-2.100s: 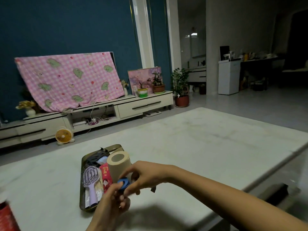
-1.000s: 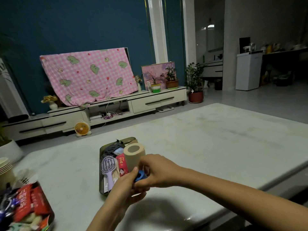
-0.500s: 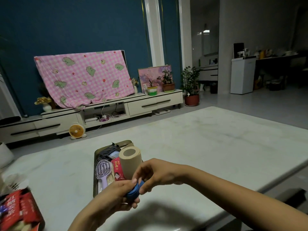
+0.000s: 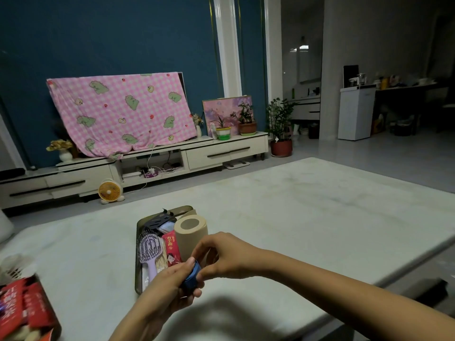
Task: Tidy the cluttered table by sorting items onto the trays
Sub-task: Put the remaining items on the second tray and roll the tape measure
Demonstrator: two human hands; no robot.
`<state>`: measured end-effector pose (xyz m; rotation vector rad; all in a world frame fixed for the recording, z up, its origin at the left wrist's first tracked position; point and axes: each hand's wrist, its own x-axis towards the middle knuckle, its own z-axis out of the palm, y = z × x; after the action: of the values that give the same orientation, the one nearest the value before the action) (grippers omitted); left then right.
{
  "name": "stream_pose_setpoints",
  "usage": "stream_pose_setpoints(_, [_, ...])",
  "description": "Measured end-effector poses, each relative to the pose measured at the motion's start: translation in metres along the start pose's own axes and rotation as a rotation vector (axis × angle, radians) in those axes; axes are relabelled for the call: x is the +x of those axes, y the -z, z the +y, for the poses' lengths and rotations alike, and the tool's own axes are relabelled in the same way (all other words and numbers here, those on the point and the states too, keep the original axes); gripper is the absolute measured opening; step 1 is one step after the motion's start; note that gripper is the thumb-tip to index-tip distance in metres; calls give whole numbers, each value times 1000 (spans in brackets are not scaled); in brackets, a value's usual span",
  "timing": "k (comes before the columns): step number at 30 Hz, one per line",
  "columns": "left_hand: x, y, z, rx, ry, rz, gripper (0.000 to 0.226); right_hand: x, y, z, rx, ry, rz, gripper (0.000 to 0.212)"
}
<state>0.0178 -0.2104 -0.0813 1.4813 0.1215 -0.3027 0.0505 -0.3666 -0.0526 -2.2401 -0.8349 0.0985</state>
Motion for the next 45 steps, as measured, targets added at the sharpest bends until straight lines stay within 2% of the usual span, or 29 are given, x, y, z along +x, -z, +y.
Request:
stream_pose_setpoints(4, [0,-9,-4,26,-61,66,29,-1,-3,1,-42,22,31,39])
stream_pose_setpoints(13, [1,-2,-22,255,-141,38,38,1,-15,14,-31,9,-57,28])
stream_pose_setpoints(17, [4,-1,-26,187,-127,83,42,7,-25,23,54,-59,-49,14])
stream_pose_setpoints(20, [5,5,-31,225,-224,295,36,16,-19,34,99,-177,50,8])
stream_pose_setpoints(22, [9,17,-36,430,-418,537,27,24,-13,45,67,-282,177,15])
stream_pose_setpoints(24, [14,28,-44,692,-562,674,18,31,-17,54,-11,-360,241,23])
stream_pose_setpoints(26, [21,30,-51,841,-654,655,19,33,-23,60,-58,-400,271,22])
stream_pose_setpoints(29, [26,27,-60,996,-702,584,19,38,-30,65,-72,-412,308,19])
stream_pose_setpoints(34, [34,30,-65,967,-698,573,19,47,-37,63,-143,-366,307,27])
stream_pose_setpoints(36, [35,29,-65,974,-698,566,19,50,-35,62,-80,-409,268,27])
stream_pose_setpoints(38, [35,29,-66,992,-708,569,20,50,-30,63,102,-481,196,25])
stream_pose_setpoints(41, [34,29,-66,1005,-714,562,24,48,-28,64,265,-579,85,34])
stream_pose_setpoints(45, [27,26,-64,1036,-789,596,21,50,-29,60,222,-584,192,27])
